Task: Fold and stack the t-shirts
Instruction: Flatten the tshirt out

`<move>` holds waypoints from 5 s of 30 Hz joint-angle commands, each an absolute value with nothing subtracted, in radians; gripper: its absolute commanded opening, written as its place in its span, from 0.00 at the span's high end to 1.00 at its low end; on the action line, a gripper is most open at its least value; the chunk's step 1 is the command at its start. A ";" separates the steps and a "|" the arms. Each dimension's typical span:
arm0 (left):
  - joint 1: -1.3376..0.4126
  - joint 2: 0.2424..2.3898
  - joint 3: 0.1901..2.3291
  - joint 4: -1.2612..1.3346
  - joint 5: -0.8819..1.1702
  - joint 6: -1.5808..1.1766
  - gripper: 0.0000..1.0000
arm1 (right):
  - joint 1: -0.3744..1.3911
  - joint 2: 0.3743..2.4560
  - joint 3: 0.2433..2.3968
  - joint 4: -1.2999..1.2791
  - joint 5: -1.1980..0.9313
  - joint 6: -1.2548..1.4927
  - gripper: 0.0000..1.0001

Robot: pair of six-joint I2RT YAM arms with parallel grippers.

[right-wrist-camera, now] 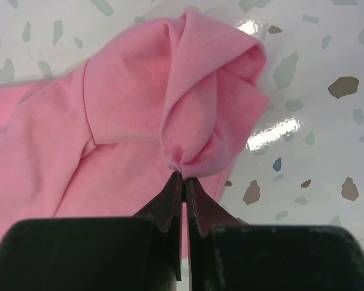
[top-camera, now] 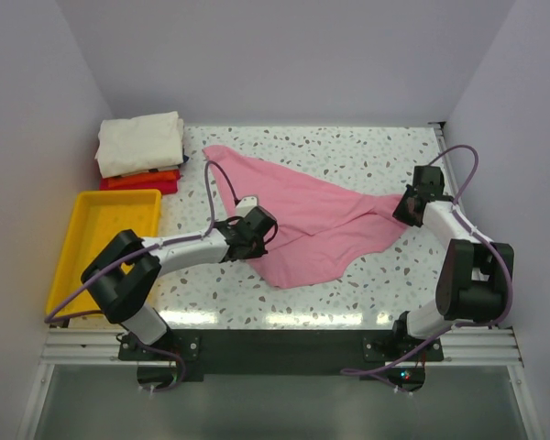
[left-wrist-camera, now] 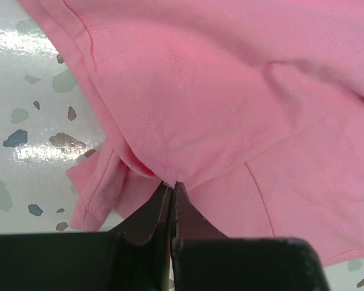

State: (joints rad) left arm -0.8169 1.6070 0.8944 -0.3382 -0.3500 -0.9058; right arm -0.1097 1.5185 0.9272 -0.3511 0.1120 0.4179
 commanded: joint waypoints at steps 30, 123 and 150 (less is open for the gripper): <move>-0.658 1.049 1.534 -0.460 -0.715 -0.503 1.00 | -0.110 1.057 1.504 -0.675 0.210 0.382 1.00; -0.410 1.548 0.854 -0.132 -0.213 -0.621 0.00 | 0.098 2.089 1.586 -0.417 -0.018 0.449 0.22; -0.410 1.589 0.775 -0.172 -0.288 -0.621 0.00 | 0.110 2.160 1.692 -0.382 0.104 0.423 0.69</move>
State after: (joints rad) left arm -0.4137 1.5829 0.7876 -0.1478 -0.2493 -0.6140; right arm 0.1059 2.1742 1.6459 -0.4038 0.0452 0.4332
